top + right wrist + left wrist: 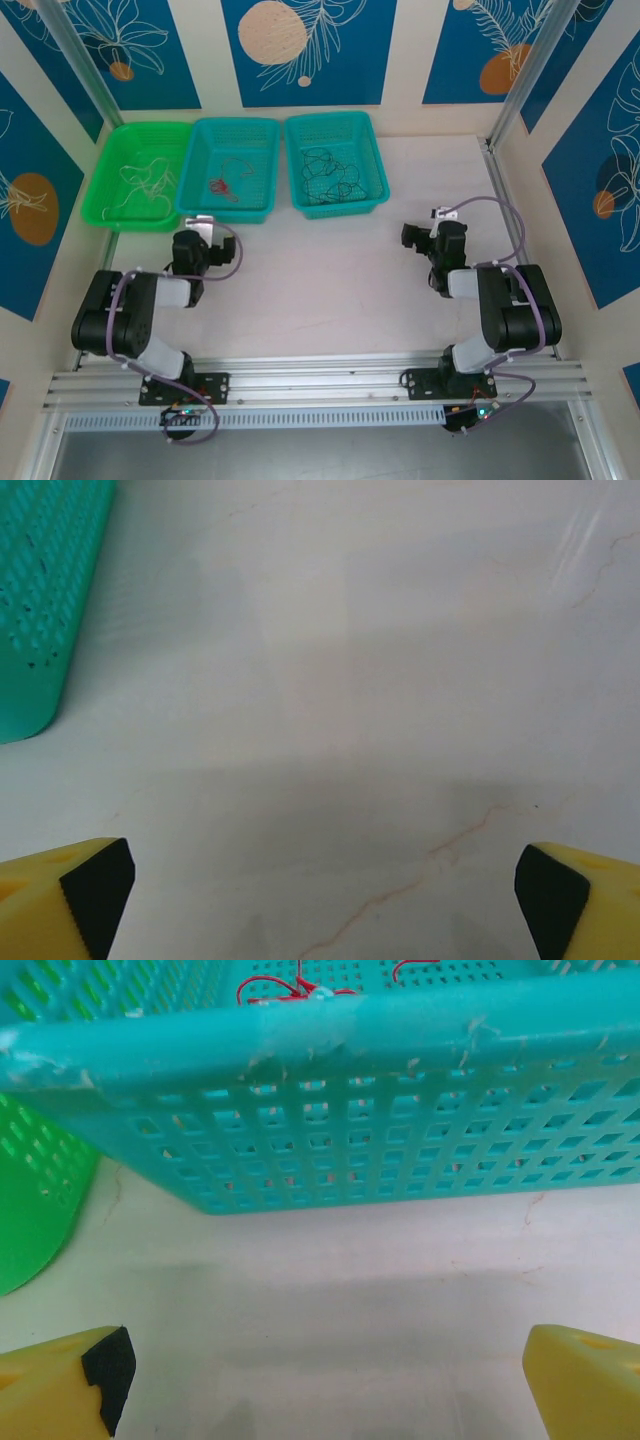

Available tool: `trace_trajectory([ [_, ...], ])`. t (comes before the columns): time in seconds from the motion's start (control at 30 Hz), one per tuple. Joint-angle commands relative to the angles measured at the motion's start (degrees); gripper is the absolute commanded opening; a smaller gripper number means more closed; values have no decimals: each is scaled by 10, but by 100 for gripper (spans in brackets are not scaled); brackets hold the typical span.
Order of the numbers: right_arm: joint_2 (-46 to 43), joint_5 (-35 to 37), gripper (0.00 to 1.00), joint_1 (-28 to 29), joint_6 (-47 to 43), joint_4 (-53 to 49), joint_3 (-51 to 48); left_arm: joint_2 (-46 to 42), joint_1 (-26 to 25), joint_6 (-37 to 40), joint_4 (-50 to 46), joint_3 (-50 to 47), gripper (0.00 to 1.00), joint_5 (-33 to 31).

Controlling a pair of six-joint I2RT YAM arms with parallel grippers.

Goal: Untangle the cables

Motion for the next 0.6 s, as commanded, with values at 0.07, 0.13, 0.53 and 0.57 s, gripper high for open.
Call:
trace_trajectory([
  [0.07, -2, -35, 99, 0, -21, 60, 0, -7, 10, 4, 40, 7, 100, 28],
  [0.13, -2, -39, 99, -1, -21, 60, 1, -5, 10, 8, 38, 10, 100, 37],
  [0.53, -3, -56, 99, -1, -29, 62, -2, -5, 10, 9, 38, 10, 100, 41],
  [0.57, -5, -49, 99, 4, -32, 62, -3, -6, 10, 9, 38, 10, 100, 41],
])
